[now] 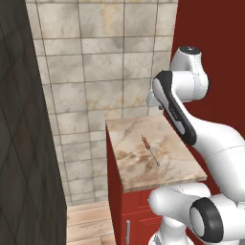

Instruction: Store the kebab skewer in the freezer for long-term storage. Close the freezer door after placing the cooked food.

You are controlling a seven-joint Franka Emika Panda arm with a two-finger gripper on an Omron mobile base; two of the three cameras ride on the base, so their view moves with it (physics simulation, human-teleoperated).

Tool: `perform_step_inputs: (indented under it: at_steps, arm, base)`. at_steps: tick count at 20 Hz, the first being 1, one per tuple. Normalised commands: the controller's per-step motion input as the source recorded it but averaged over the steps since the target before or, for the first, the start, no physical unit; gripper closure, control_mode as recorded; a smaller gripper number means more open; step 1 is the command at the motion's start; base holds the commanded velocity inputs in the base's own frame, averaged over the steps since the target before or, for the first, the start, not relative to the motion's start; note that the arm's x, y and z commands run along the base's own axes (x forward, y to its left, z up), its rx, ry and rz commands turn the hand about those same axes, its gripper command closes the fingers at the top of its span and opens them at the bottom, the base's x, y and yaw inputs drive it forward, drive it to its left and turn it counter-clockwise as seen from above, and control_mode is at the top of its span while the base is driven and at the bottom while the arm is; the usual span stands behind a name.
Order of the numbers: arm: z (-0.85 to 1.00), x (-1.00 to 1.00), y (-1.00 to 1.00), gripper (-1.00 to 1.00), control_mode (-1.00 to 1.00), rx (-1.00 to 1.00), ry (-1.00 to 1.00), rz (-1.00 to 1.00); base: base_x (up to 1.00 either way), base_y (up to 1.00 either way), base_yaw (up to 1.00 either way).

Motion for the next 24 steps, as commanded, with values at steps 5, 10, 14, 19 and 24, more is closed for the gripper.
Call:
perform_step_inputs:
  at_steps: [5,10,14,19,24]
  arm:
    - [0.0,-0.13,0.0,-1.0,-1.0,0.0,0.0,0.0]
    - [-0.24,-0.31,0.0,-1.0,-1.0,0.0,0.09,0.0]
    - [-0.36,-0.02,-0.01,-1.0,-1.0,0.0,0.24,-0.01]
    - [-0.56,0.0,-0.04,-1.0,-1.0,-0.04,0.15,-0.02]
    - [-0.76,0.0,-0.06,-1.0,-1.0,-0.06,0.05,0.0]
  base:
    - [0.0,0.0,0.0]
    - [0.0,0.0,0.0]
    - [0.0,0.0,0.0]
    - [0.0,0.0,0.0]
    - [0.0,0.0,0.0]
